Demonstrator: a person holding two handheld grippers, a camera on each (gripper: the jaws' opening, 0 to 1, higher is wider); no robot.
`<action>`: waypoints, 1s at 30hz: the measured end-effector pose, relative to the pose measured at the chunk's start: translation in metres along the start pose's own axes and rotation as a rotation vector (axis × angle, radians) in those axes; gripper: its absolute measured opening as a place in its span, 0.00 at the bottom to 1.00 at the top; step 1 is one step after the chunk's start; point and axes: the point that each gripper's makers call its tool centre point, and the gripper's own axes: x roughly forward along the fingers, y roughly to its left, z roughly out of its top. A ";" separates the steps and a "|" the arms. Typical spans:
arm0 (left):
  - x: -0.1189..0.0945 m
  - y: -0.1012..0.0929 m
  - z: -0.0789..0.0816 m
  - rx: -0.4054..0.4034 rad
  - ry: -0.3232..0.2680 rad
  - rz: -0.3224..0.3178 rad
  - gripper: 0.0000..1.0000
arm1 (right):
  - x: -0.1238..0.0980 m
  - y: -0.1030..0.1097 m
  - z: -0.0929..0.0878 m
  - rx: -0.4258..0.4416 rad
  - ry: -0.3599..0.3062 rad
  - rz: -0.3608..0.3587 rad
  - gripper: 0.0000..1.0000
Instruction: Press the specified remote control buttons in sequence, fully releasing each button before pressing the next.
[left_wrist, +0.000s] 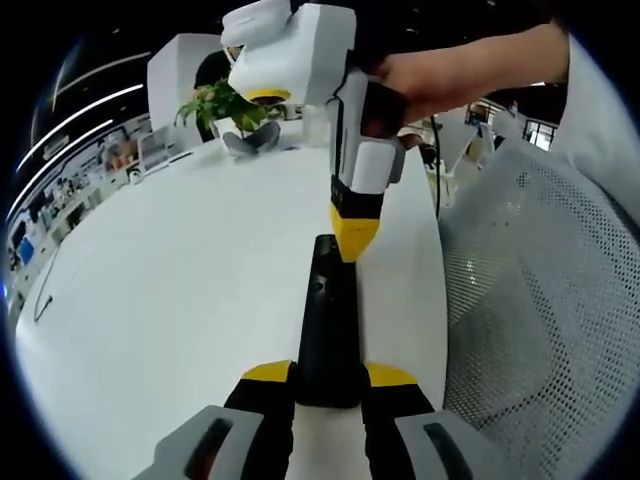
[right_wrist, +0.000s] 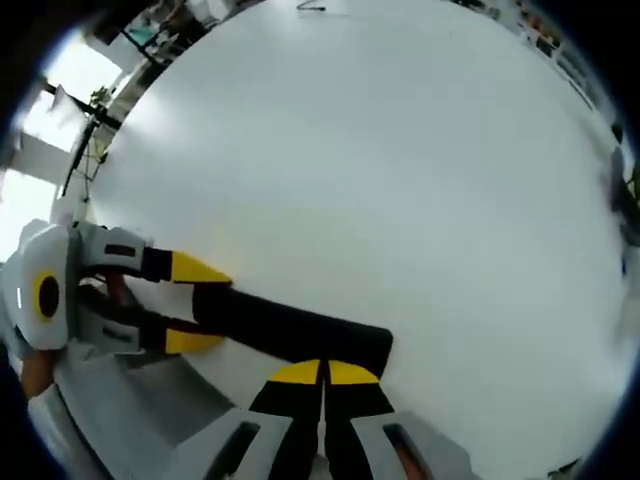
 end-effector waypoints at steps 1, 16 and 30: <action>0.000 0.000 0.000 -0.001 -0.001 0.000 0.25 | 0.000 0.001 0.000 0.030 -0.001 0.011 0.00; 0.000 0.000 0.000 0.007 0.002 0.000 0.25 | -0.004 0.004 0.001 0.053 -0.008 0.053 0.00; 0.000 -0.001 0.000 0.006 -0.002 -0.001 0.25 | 0.003 0.011 0.002 0.020 0.011 0.058 0.00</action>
